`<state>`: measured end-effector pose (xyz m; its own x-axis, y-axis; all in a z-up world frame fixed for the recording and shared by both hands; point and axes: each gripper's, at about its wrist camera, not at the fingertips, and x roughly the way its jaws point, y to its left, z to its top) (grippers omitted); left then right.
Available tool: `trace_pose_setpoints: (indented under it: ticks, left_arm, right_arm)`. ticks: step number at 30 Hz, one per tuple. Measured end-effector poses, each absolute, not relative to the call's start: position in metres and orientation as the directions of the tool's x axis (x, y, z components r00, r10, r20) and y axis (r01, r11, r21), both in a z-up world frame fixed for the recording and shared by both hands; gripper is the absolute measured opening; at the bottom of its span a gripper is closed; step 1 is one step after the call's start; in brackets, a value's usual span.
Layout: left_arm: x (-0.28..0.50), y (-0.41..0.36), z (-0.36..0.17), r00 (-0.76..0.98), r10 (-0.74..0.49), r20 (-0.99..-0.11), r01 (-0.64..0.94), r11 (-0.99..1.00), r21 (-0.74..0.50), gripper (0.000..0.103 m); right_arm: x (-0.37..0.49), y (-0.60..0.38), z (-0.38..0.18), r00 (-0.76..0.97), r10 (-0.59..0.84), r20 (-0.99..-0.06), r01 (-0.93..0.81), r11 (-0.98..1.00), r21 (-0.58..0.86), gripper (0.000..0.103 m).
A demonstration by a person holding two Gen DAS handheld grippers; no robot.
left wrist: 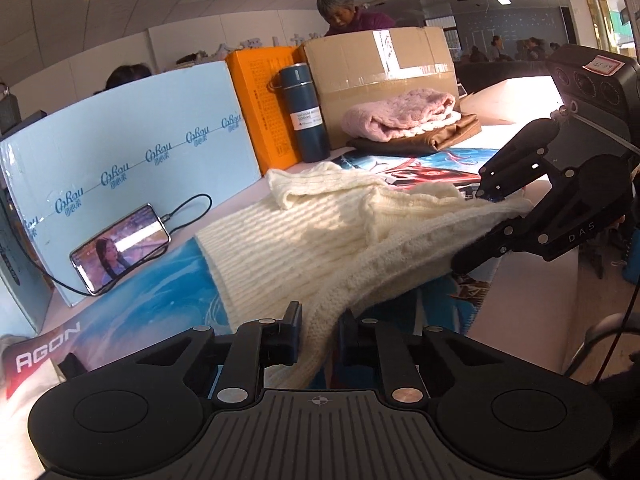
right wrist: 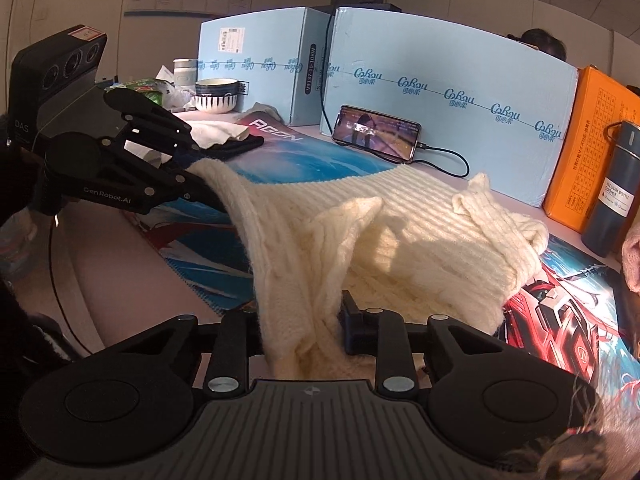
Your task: Fold clothes
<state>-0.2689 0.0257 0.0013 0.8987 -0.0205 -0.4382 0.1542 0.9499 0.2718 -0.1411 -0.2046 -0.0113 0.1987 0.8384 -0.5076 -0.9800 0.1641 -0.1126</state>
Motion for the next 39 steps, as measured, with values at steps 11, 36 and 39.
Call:
trace_pose_setpoints:
  ticks: [11, 36, 39]
  left_arm:
    - [-0.237, 0.045, 0.039, 0.987, 0.033, -0.155, -0.027, 0.999, 0.038, 0.016]
    - [-0.126, 0.136, -0.013, 0.923, 0.010, -0.384, -0.190, 0.881, -0.434, 0.081]
    - [-0.122, 0.123, -0.014, 0.908, 0.031, -0.418, -0.191, 0.918, -0.348, 0.081]
  right_arm:
    - [-0.100, -0.211, 0.040, 0.288, 0.931, -0.223, -0.958, 0.279, -0.070, 0.023]
    - [0.070, -0.109, 0.003, 0.471, 0.778, -0.416, -0.744, 0.603, 0.286, 0.022]
    - [0.075, -0.112, -0.003, 0.501, 0.756, -0.422, -0.703, 0.639, 0.310, 0.040]
